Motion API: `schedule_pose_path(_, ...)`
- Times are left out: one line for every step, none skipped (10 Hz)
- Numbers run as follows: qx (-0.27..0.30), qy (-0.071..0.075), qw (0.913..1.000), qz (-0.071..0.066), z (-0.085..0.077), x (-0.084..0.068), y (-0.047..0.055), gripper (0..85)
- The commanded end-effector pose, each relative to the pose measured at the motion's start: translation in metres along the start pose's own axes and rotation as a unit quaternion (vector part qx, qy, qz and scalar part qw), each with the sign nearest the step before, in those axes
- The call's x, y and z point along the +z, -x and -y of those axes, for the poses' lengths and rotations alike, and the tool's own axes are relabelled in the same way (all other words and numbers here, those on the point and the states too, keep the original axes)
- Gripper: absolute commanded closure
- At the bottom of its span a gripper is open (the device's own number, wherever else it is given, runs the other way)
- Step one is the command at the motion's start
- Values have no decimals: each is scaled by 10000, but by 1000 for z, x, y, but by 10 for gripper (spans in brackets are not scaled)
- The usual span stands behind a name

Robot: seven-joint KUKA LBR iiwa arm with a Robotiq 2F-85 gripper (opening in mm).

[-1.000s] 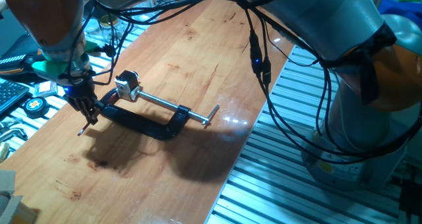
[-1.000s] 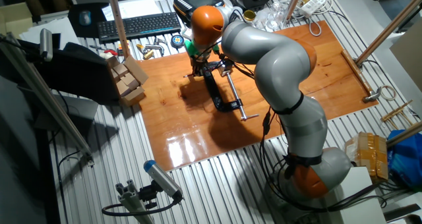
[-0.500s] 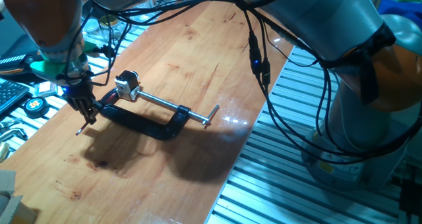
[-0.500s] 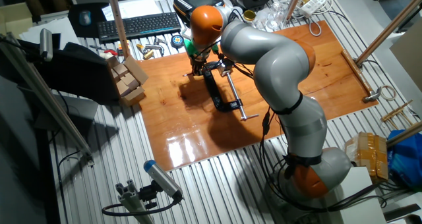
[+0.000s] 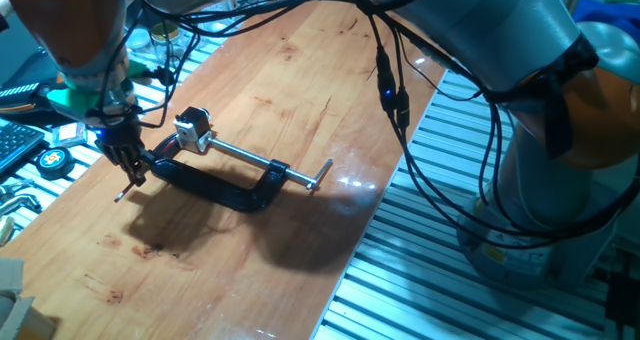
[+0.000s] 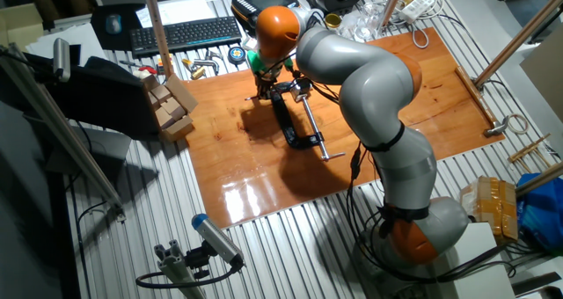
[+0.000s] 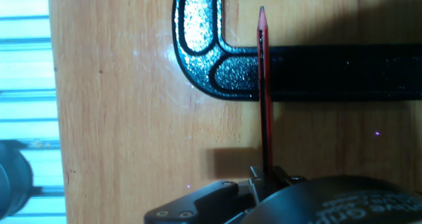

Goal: Insert the pencil into the pencil sharpener

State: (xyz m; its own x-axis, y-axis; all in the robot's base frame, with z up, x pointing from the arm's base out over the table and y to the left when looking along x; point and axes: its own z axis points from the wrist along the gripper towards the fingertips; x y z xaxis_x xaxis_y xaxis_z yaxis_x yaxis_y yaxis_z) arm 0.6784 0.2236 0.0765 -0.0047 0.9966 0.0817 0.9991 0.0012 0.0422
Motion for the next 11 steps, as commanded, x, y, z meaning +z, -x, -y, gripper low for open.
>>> schedule_pose_path(12,-2,10000,3,0,0,1,850)
schedule_pose_path(13,-9,10000,-12,0,1,3,850)
schedule_pose_path(-10,6,10000,-28,0,2,6,850)
schedule_pose_path(-25,6,10000,-28,-1,2,8,850)
schedule_pose_path(-25,-25,10000,-35,-1,2,8,850)
schedule_pose_path(-24,-24,10000,-58,-1,2,10,850)
schedule_pose_path(-24,-17,10000,-66,-1,3,11,850)
schedule_pose_path(-32,-9,10000,-51,-1,3,12,850)
schedule_pose_path(-25,6,10000,-20,-1,3,13,850)
schedule_pose_path(-27,29,10000,11,-1,3,14,850)
schedule_pose_path(-36,44,10000,49,-1,3,15,850)
